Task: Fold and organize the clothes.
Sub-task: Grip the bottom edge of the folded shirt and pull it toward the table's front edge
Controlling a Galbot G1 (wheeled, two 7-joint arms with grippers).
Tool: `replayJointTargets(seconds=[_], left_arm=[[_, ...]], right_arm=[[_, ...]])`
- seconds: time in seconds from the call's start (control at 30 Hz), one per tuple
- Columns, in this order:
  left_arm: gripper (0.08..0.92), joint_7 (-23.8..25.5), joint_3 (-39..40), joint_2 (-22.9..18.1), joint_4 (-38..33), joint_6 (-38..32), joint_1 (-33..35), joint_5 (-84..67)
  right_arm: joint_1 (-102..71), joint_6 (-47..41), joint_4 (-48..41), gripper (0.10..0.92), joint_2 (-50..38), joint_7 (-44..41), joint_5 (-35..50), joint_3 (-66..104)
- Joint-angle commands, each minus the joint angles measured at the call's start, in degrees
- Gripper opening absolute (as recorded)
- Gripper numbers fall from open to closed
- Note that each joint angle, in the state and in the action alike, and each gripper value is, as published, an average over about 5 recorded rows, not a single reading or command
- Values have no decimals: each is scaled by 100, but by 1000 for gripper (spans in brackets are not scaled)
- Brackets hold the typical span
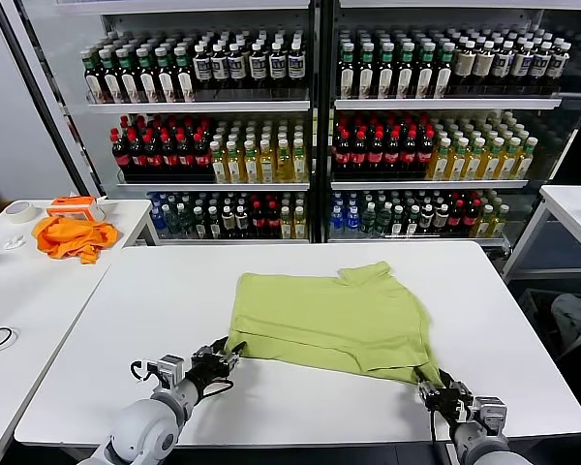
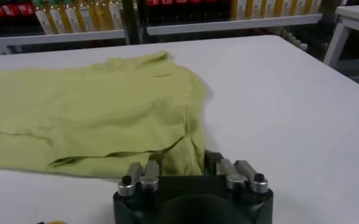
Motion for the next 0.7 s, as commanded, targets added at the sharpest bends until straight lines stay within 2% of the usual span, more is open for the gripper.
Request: replayJointTargets(seconds=[0.03, 0.17, 0.33, 0.5, 0.7], left_arm=[[343, -210, 5, -43, -137, 193, 105, 174], [230, -300, -117, 151, -611, 236, 543, 115], [104, -392, -452, 471, -1255, 391, 1157, 72], [84, -501, -889, 710, -1660, 471, 1810, 102], [84, -529, -1332, 782, -1825, 433, 2435, 283]], right_arm=[[-152, 34, 88, 256, 21, 54, -1, 4], [-649, 4, 604, 148, -74, -28, 1, 170], [-1220, -55, 1138, 121, -186, -26, -28, 316], [-1674, -69, 1397, 121, -247, 30, -119, 320], [-1743, -1, 1381, 121, -184, 18, -307, 155]])
